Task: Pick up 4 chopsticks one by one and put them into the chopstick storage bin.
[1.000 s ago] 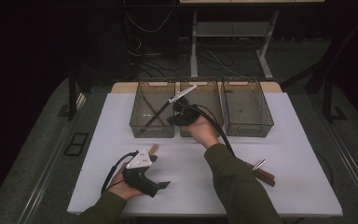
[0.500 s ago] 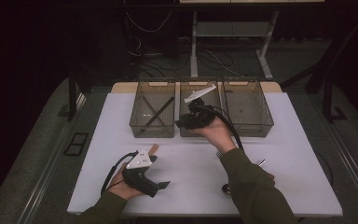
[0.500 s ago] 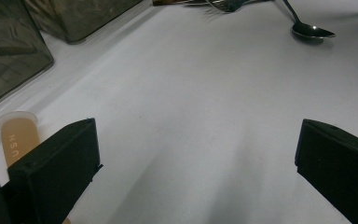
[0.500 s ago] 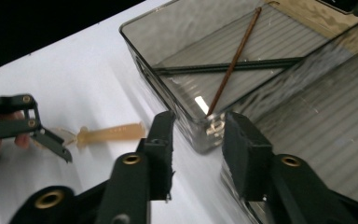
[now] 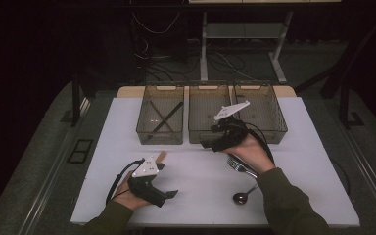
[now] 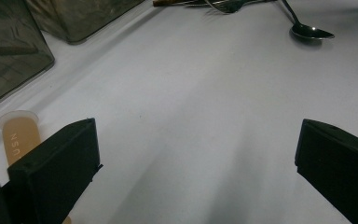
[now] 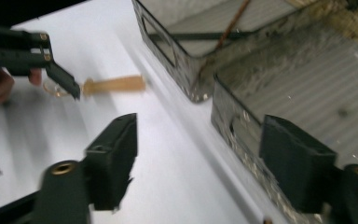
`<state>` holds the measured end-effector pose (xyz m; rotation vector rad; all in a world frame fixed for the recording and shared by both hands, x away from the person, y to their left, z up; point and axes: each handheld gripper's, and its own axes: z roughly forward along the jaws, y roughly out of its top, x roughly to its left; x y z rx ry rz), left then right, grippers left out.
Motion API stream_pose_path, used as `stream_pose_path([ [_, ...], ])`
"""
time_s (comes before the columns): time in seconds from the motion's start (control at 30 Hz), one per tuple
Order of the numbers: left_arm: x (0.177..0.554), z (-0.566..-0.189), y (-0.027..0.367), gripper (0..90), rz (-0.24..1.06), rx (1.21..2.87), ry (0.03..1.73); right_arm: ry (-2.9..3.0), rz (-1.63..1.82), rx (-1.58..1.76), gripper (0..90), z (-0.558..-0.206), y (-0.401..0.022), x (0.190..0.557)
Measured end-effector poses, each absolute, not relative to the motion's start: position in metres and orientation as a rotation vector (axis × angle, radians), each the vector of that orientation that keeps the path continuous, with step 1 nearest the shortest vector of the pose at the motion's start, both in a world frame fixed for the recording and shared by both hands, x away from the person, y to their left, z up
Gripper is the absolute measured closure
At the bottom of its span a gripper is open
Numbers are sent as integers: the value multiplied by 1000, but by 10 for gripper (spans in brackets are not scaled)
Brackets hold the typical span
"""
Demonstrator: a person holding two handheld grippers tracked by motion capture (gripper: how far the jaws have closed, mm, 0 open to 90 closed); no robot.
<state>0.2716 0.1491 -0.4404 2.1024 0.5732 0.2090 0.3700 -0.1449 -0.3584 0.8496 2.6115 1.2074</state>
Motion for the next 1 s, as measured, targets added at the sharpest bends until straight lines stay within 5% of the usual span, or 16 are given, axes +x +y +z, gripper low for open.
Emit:
stream_pose_path([
  [0.13,272,-441,150,0,211,2106,571,2613,1187,825,203,-362,-157,358],
  [0.57,271,-440,151,0,202,2092,582,2590,1116,901,249,-384,-215,328],
  [1.0,271,-441,151,0,196,2092,595,2577,999,1046,583,-411,-263,298],
])
